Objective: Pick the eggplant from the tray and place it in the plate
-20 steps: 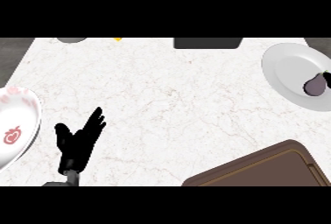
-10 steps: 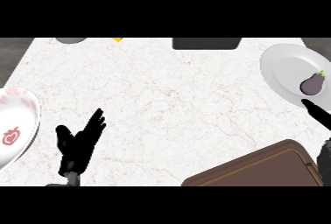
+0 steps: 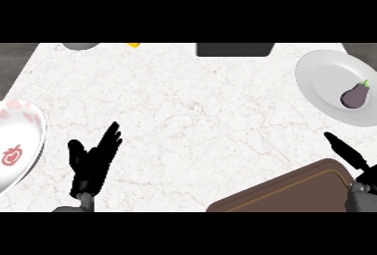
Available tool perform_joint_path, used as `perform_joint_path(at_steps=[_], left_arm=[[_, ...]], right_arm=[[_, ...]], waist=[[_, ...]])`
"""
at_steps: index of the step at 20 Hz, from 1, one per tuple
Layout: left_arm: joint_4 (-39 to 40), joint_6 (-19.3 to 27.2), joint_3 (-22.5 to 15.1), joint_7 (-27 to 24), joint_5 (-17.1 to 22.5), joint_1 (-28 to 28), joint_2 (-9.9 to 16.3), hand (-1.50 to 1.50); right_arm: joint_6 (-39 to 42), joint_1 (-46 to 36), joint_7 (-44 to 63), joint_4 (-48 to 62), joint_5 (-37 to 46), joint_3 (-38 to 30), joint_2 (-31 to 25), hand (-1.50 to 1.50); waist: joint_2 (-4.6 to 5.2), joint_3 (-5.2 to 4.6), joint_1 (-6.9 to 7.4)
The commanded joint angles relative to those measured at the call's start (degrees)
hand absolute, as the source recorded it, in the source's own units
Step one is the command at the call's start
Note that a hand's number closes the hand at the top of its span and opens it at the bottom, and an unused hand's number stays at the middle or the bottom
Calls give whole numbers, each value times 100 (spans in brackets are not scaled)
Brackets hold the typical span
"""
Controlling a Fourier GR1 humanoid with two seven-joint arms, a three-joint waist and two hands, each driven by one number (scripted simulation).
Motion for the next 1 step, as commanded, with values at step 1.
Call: perform_joint_path(at_steps=[1], left_arm=[[-350,160,-234,122,-192,361,-242,0]], right_arm=[[-303,258,616,-522,435,387,137,-150]], waist=[[10,-11,10]])
